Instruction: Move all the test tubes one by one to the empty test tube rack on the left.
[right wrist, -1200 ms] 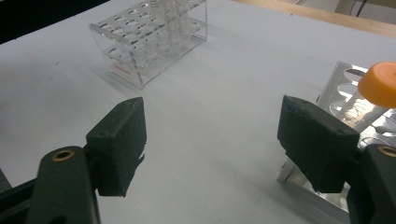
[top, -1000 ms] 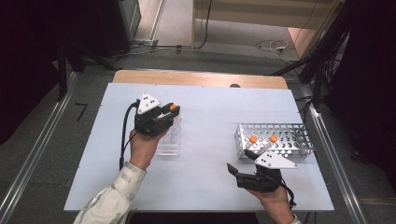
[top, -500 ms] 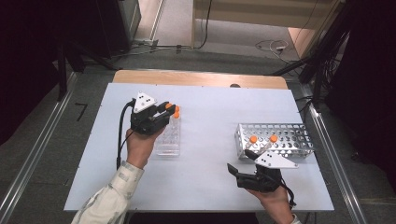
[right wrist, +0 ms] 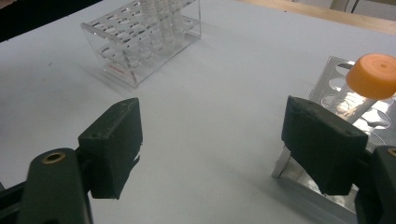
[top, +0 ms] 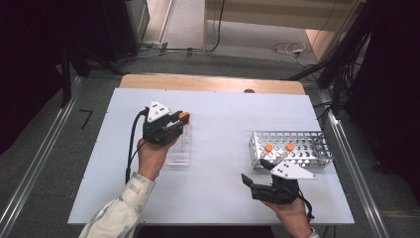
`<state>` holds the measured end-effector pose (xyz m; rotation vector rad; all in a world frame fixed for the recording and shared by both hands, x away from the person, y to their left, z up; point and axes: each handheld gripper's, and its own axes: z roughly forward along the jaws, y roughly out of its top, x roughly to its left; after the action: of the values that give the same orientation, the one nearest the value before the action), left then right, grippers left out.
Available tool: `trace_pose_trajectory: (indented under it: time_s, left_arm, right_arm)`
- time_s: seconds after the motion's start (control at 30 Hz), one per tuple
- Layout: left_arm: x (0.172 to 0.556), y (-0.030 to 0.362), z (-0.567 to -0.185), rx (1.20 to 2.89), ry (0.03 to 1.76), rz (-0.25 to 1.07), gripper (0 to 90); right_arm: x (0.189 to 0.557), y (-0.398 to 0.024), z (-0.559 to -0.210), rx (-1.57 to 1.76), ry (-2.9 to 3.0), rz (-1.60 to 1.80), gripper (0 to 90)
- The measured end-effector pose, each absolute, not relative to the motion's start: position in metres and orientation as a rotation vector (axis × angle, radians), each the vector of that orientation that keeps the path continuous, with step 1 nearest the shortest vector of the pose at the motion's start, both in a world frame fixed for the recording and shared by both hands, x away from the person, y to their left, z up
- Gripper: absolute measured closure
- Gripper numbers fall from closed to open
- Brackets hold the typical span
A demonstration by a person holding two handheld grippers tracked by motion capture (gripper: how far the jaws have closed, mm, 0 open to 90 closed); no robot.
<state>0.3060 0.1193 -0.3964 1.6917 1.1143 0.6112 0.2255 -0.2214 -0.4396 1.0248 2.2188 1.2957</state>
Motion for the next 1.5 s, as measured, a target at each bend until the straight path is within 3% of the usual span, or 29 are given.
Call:
trace_pose_trajectory:
  time_s: [0.37, 0.73, 1.0, 1.13, 1.5]
  left_arm:
    - [0.302, 0.113, -0.421, 1.718, 1.141, 0.647, 69.8]
    - [0.302, 0.111, -0.422, 1.728, 1.133, 0.665, 69.7]
    - [0.298, 0.111, -0.419, 1.717, 1.119, 0.643, 63.4]
    - [0.294, 0.112, -0.416, 1.706, 1.108, 0.626, 58.7]
    - [0.273, 0.108, -0.412, 1.708, 1.095, 0.632, 30.9]
  right_arm:
    - [0.226, -0.221, -0.441, 1.027, 2.221, 1.291, 18.9]
    - [0.225, -0.22, -0.441, 1.026, 2.226, 1.285, 18.9]
    - [0.225, -0.222, -0.441, 1.032, 2.219, 1.285, 18.9]
    - [0.225, -0.226, -0.441, 1.038, 2.208, 1.28, 18.9]
    - [0.226, -0.262, -0.44, 1.141, 2.112, 1.261, 19.3]
